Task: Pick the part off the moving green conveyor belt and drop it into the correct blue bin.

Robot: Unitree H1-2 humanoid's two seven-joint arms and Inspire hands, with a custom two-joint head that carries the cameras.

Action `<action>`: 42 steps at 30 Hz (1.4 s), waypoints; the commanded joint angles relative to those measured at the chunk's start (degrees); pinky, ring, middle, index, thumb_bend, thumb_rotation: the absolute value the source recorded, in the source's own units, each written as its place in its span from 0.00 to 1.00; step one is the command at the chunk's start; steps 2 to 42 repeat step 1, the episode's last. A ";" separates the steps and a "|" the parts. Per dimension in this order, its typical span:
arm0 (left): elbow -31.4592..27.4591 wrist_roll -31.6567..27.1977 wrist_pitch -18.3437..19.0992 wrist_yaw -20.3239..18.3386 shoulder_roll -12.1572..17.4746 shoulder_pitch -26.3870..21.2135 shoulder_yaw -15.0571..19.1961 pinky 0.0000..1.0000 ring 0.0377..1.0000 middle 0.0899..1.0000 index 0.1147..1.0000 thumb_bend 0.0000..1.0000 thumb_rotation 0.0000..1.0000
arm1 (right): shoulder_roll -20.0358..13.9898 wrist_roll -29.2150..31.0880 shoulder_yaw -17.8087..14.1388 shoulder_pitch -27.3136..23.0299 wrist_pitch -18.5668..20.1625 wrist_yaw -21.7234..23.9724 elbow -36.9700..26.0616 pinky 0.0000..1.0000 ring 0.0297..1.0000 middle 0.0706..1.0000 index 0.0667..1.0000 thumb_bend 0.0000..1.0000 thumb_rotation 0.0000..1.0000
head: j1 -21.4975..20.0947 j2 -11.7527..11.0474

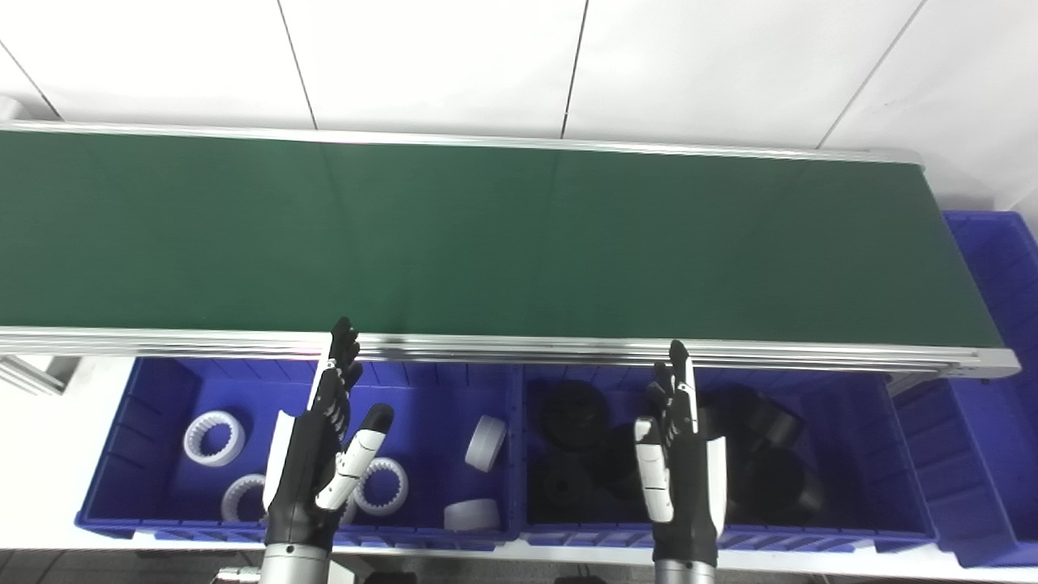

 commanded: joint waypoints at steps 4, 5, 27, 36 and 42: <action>-1.41 -0.40 -1.50 0.19 -0.36 -0.26 0.20 0.97 1.00 1.00 1.00 0.69 0.77 | -0.84 -2.71 1.92 -1.33 -3.61 -3.82 -0.23 0.90 0.95 0.99 0.99 0.67 1.00 | -0.14 -0.22; -1.41 -0.40 -1.50 0.19 -0.36 -0.26 0.20 0.97 1.00 1.00 1.00 0.69 0.77 | -0.84 -2.71 1.92 -1.33 -3.61 -3.82 -0.23 0.90 0.95 0.99 0.99 0.67 1.00 | -0.14 -0.22; -1.41 -0.40 -1.50 0.19 -0.36 -0.26 0.20 0.97 1.00 1.00 1.00 0.69 0.77 | -0.84 -2.71 1.92 -1.33 -3.61 -3.82 -0.23 0.90 0.95 0.99 0.99 0.67 1.00 | -0.14 -0.22; -1.41 -0.40 -1.50 0.19 -0.36 -0.26 0.20 0.97 1.00 1.00 1.00 0.69 0.77 | -0.84 -2.71 1.92 -1.33 -3.61 -3.82 -0.23 0.90 0.95 0.99 0.99 0.67 1.00 | -0.14 -0.22; -1.41 -0.40 -1.50 0.19 -0.36 -0.26 0.20 0.97 1.00 1.00 1.00 0.69 0.77 | -0.84 -2.71 1.92 -1.33 -3.61 -3.82 -0.23 0.90 0.95 0.99 0.99 0.67 1.00 | -0.14 -0.22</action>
